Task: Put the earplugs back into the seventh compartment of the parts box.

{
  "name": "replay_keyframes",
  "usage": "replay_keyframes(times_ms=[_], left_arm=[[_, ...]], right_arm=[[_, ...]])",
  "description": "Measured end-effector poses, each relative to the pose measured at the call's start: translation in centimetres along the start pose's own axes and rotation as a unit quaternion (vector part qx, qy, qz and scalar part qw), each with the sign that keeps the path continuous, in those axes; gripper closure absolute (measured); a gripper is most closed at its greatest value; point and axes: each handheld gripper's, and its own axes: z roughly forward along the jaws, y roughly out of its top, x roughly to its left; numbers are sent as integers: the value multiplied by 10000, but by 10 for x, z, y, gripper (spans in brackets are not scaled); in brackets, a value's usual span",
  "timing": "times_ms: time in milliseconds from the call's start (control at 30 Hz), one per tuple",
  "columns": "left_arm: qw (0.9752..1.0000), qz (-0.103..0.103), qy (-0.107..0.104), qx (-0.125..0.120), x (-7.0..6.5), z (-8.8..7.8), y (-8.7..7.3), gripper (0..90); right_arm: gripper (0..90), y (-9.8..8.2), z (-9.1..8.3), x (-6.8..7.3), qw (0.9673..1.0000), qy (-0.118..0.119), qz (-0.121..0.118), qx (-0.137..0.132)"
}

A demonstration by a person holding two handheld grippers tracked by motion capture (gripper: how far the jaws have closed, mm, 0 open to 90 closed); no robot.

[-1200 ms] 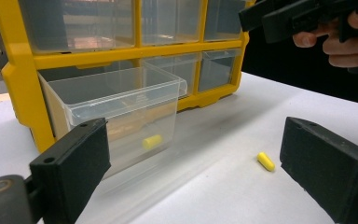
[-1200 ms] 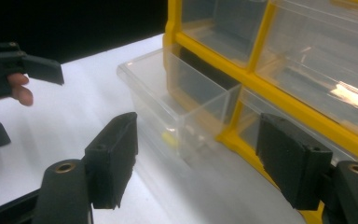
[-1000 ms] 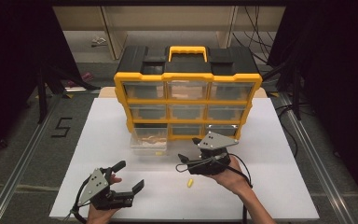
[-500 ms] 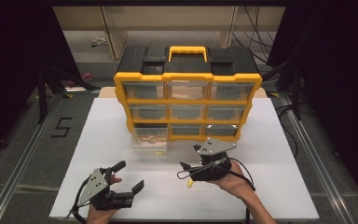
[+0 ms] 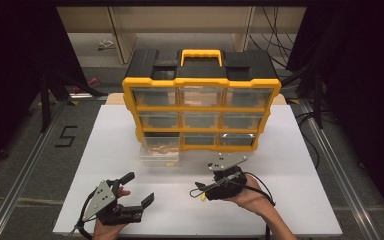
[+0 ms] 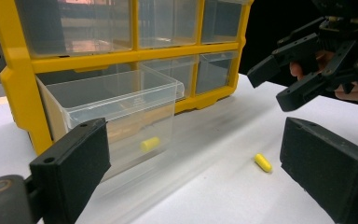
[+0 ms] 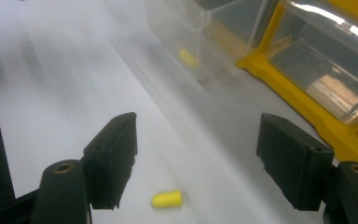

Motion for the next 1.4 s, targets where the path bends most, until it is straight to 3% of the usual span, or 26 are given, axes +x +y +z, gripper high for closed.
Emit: replay_keyframes(times_ms=[433,533,800,1100,1400], left_arm=[[10000,9,8,-3,0,0,0,80],[10000,-11,27,-19,1,-1,0,80],[10000,9,12,-2,0,-1,0,80],[10000,12,14,1,0,0,0,80],[10000,19,18,21,0,0,0,80]], right_arm=[[299,-11,13,0,9988,137,-54,472],[308,-15,18,3,9973,212,-152,680],[337,-22,27,5,9950,274,-244,927],[415,-29,36,6,9923,266,-289,1175],[489,-32,44,6,9912,323,-319,1240]])
